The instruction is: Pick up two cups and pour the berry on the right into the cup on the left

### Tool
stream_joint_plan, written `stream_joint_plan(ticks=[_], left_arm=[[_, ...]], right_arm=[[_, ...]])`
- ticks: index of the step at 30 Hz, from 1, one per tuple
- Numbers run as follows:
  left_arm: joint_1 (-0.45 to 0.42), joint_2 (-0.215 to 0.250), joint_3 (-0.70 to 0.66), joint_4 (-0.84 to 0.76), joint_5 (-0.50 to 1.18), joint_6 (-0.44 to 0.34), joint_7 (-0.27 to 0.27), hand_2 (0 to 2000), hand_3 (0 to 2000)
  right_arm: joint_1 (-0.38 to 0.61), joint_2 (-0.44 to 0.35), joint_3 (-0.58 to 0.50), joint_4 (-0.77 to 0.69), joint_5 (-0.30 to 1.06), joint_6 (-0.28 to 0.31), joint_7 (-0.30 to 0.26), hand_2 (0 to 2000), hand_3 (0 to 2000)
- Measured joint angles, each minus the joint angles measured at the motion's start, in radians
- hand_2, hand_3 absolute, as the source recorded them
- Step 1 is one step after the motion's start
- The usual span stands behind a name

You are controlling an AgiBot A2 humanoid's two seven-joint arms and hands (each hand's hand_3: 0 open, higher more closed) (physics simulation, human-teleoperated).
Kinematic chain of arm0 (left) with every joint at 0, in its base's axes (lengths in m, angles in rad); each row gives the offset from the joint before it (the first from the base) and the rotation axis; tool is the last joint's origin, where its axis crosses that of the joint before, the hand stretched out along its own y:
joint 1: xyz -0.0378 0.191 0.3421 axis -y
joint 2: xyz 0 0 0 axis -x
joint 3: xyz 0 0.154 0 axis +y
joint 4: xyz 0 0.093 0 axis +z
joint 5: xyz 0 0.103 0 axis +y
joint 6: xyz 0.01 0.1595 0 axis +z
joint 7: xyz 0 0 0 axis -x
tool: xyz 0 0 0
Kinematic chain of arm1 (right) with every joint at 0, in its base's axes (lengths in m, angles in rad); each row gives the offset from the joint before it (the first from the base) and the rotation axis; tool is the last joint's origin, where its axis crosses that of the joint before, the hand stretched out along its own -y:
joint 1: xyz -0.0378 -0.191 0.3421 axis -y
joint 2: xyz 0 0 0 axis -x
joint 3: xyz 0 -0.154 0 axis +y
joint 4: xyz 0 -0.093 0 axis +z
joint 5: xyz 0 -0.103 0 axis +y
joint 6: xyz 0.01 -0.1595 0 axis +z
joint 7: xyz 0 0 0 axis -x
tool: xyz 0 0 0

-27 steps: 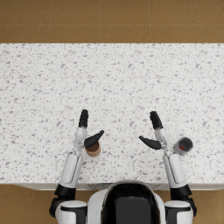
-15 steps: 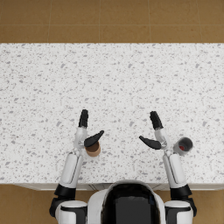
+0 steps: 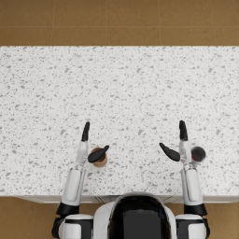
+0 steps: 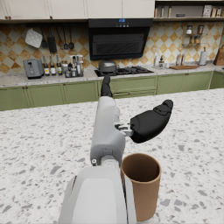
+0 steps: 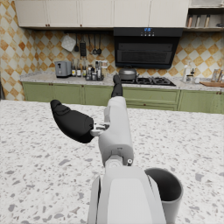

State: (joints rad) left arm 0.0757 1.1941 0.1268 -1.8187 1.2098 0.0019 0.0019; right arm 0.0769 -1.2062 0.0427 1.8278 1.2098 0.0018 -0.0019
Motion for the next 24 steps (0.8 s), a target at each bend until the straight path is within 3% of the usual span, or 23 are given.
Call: stream_joint_plan(ticks=[10, 24], left_arm=[[-0.102, -0.010, -0.048, 0.007, 0.164, -0.002, -0.002, 0, 0], [-0.174, 0.000, -0.050, 0.050, 0.185, -0.002, -0.002, 0, 0]], right_arm=[[-0.122, -0.018, -0.156, 0.002, 0.187, -0.002, 0.002, 0, 0], [-0.242, -0.082, -0.419, -0.066, 0.216, -0.002, 0.002, 0, 0]])
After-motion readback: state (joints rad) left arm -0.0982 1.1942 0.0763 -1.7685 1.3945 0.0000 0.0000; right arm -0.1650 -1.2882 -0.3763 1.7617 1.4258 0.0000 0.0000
